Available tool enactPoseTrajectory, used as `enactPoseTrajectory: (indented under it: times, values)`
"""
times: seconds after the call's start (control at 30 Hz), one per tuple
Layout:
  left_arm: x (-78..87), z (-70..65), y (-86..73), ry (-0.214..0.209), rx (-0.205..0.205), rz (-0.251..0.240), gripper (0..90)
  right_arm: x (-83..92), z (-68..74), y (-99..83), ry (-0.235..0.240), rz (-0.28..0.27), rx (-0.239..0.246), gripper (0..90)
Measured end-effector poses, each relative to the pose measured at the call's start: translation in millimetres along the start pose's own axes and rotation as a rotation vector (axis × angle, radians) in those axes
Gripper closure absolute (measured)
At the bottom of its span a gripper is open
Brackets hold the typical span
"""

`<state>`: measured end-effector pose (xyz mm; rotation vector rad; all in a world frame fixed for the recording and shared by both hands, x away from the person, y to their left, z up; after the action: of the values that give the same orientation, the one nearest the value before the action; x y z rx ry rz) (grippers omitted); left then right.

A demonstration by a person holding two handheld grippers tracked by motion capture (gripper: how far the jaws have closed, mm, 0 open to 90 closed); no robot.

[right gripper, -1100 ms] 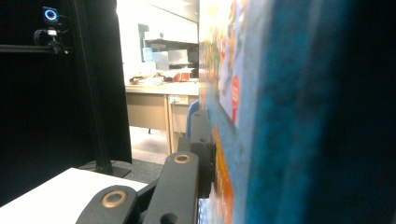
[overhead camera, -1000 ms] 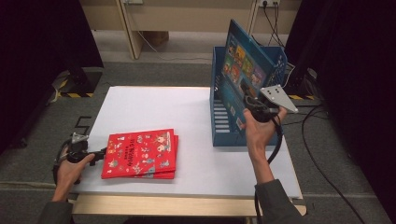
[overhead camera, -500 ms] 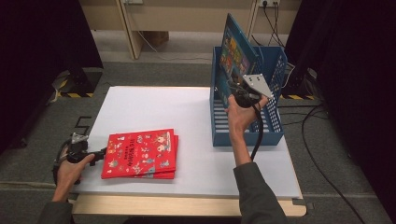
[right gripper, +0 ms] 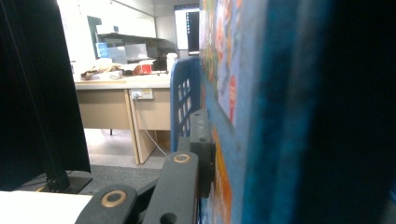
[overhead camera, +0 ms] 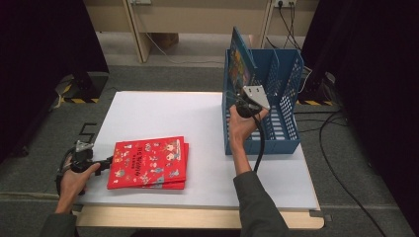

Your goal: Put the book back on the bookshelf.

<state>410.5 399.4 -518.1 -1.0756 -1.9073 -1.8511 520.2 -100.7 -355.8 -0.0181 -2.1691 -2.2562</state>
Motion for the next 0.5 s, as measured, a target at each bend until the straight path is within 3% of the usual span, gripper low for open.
enactPoseTrajectory:
  times: [0.17, 0.23, 0.5]
  values:
    - [0.0, 0.0, 0.0, 0.0, -0.001, 0.001, 12.7, -0.8, 7.3, -12.6, -0.008, 0.002, 0.02, 82.3]
    - [0.0, 0.0, 0.0, 0.0, 0.0, 0.001, 12.7, -0.9, 10.4, -19.4, -0.012, 0.018, -0.003, 81.9]
    - [0.3, -0.1, 0.1, 0.001, -0.002, 0.007, 12.5, 0.9, 12.8, -31.4, -0.016, 0.038, -0.01, 81.2]
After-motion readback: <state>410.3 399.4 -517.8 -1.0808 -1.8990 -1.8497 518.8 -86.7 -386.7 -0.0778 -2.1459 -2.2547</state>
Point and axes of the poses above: each handheld gripper's, and its own axes: x roughly backward along the jaws, y roughly out of its top, z roughly to its left, the point moved 2 cm from there along -x, roughly forward along the jaws, and after that the axes turned 10 degrees about -y, right-handed, at the moved point
